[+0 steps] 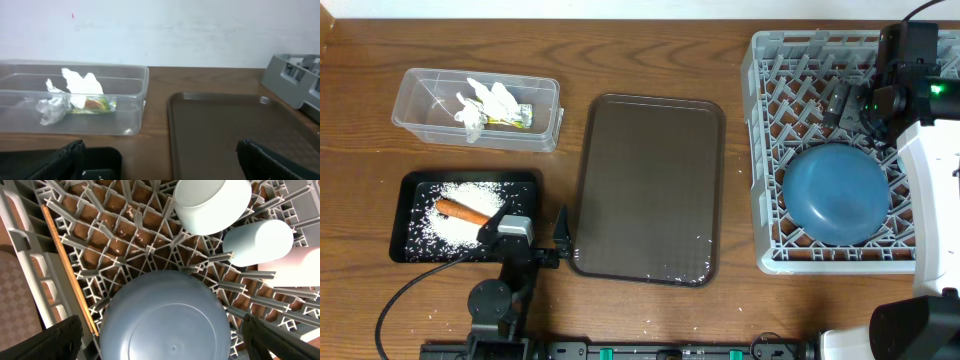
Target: Sort waste into correct bins and load items into the dishwasher rack
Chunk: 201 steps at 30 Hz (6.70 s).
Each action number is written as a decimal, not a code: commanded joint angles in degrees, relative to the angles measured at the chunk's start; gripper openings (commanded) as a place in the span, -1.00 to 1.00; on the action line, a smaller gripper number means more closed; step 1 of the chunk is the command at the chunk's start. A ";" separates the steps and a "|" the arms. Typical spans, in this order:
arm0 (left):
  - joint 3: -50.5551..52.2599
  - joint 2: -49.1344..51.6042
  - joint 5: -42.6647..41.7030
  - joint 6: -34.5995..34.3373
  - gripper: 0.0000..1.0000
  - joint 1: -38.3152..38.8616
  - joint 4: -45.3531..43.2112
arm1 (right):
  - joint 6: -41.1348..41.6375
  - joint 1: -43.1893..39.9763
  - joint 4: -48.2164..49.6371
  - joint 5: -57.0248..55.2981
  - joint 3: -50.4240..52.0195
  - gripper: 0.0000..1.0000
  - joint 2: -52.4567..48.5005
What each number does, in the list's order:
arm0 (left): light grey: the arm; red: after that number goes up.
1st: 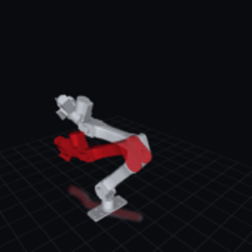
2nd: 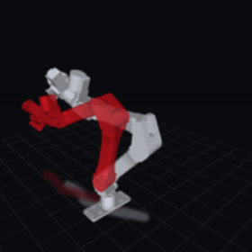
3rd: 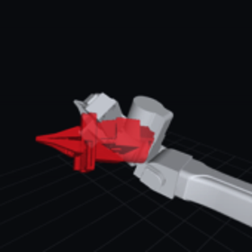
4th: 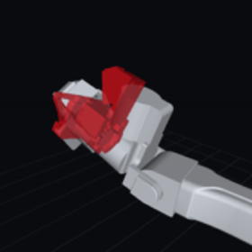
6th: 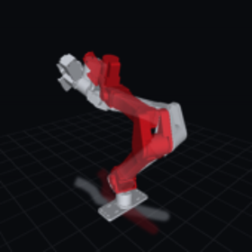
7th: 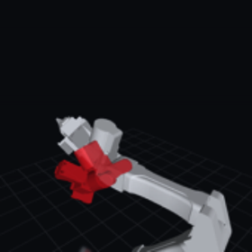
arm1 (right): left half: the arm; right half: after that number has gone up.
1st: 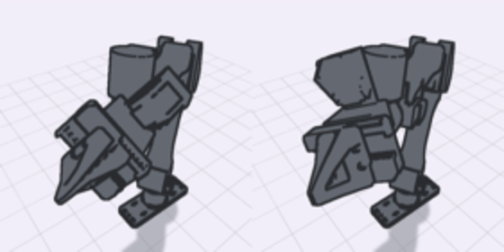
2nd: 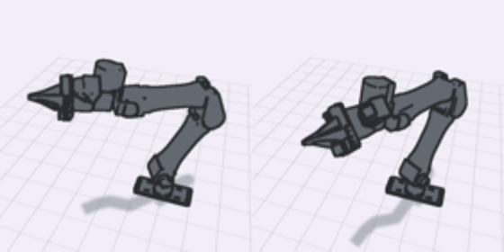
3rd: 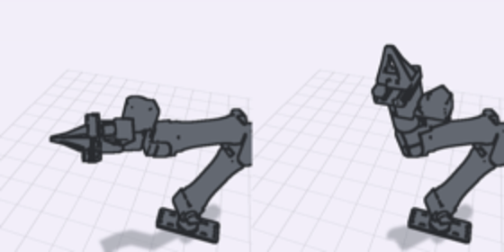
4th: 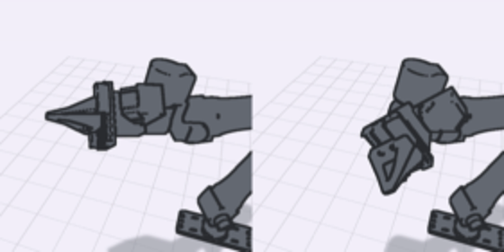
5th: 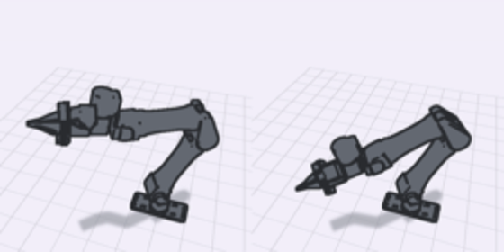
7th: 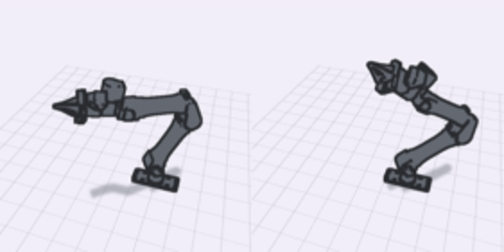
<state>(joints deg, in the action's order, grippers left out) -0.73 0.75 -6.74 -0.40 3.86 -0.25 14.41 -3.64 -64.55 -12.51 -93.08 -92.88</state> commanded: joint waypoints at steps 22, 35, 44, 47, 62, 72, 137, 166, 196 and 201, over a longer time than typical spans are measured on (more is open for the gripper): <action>0.50 -0.46 5.53 2.10 0.96 -3.04 4.28 | -0.74 -0.04 0.00 -0.94 0.13 0.98 -0.13; 0.50 -0.46 5.53 2.10 0.96 -3.04 4.26 | -0.74 -0.04 0.00 -0.96 0.13 0.98 -0.13; 0.50 -0.46 5.53 2.10 0.96 -3.04 4.26 | -0.74 -0.04 0.02 -0.94 0.13 0.98 -0.13; 0.50 -0.46 5.53 2.10 0.96 -3.04 4.26 | -0.74 -0.07 0.00 -0.96 0.13 0.98 -0.13; 0.50 -0.46 5.53 2.10 0.96 -3.04 4.26 | -2.21 -0.09 -0.39 4.35 0.24 0.98 12.52; 0.50 -0.46 5.53 2.10 0.96 -3.04 4.26 | -2.23 -0.04 21.53 12.07 26.71 0.98 36.24; 0.50 -0.46 5.53 2.10 0.96 -3.04 4.26 | -6.58 4.79 60.63 17.05 92.76 0.98 92.61; 0.50 -0.46 5.53 2.10 0.95 -3.04 4.26 | -6.58 4.79 60.63 17.05 92.76 0.98 92.61; 0.50 -0.46 5.53 2.10 0.96 -3.04 4.26 | -6.58 4.79 60.65 17.03 92.76 0.99 92.39; 0.50 -0.46 5.53 2.10 0.96 -3.04 4.26 | -6.58 4.79 60.65 17.03 92.76 0.98 92.39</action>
